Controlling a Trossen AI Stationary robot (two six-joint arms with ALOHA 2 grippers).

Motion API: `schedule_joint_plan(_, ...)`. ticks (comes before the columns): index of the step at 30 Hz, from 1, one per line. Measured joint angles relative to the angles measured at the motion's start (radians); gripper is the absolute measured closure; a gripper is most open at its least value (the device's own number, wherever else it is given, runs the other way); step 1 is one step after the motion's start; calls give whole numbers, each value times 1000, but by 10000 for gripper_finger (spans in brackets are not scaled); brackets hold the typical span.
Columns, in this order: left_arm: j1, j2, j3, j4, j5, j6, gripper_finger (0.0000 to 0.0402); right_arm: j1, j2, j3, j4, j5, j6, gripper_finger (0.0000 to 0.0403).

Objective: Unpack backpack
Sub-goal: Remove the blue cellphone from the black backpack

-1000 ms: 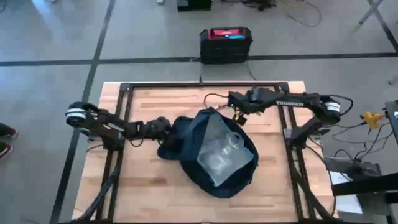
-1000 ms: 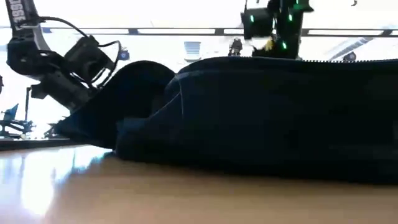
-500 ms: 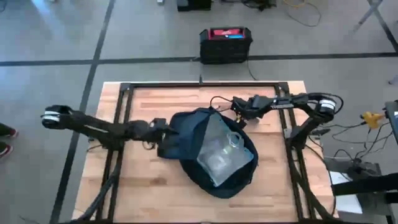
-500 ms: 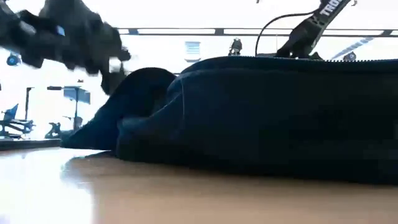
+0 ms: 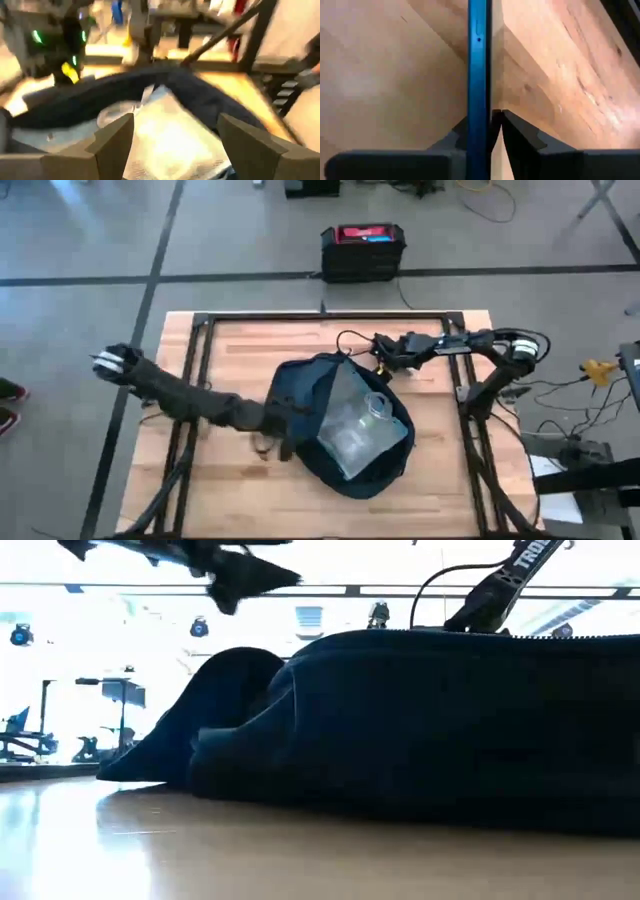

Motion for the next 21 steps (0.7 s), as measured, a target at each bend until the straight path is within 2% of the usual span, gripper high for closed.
schedule_joint_plan(4,40,143,205,-488,-34,-117,129,0,-5,0,0,-51,-13,338)
schedule_joint_plan(7,46,214,315,-817,-129,-209,129,0,-6,0,-13,-98,-13,343)
schedule_joint_plan(10,45,246,368,-1043,-204,-282,129,0,-5,0,-22,-121,-9,343)
schedule_joint_plan(13,45,240,379,-1173,-216,-348,129,0,-6,0,-21,-124,-33,336)
schedule_joint_plan(21,37,124,297,-1335,-249,-473,129,0,-10,1,-21,-126,-82,292)
